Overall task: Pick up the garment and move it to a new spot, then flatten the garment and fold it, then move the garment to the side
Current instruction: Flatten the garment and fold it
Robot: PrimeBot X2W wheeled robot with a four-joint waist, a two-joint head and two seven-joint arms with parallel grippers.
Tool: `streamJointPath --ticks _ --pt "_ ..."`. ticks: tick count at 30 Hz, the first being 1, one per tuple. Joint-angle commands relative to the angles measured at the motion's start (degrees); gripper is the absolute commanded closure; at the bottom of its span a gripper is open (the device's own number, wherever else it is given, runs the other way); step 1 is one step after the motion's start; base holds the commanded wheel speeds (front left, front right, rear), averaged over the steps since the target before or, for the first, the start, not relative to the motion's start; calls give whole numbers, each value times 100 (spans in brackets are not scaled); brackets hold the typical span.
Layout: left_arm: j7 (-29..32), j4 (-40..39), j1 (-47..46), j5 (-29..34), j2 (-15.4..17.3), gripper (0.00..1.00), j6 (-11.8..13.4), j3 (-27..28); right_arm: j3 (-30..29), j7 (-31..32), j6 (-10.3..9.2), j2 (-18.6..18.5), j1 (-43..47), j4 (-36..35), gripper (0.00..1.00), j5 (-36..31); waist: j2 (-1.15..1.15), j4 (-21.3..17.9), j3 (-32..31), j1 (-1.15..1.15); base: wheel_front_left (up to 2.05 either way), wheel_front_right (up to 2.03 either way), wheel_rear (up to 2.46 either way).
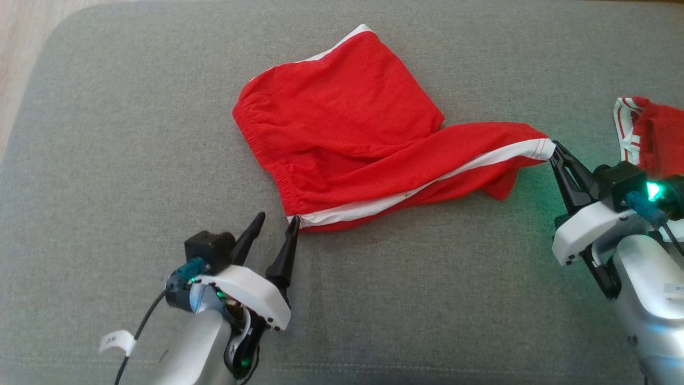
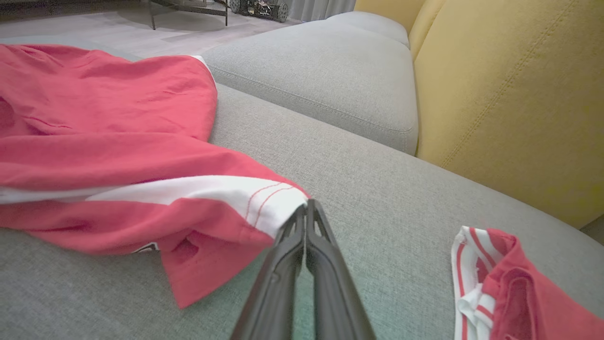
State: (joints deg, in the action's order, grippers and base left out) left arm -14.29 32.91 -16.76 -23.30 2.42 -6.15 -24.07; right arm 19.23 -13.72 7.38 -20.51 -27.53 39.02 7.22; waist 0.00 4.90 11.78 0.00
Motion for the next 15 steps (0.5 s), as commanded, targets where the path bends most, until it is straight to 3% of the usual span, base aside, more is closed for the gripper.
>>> streamJointPath --ticks 1,15 --pt "-50 -114 -185 -36 100 0 -34 108 86 -12 11 -82 -41 -178 100 49 0 -6 3 0 0 0 0" --pt "6 149 -411 -248 201 0 -119 -270 284 40 11 -92 -158 -71 100 110 0 -67 -34 0 0 0 0"
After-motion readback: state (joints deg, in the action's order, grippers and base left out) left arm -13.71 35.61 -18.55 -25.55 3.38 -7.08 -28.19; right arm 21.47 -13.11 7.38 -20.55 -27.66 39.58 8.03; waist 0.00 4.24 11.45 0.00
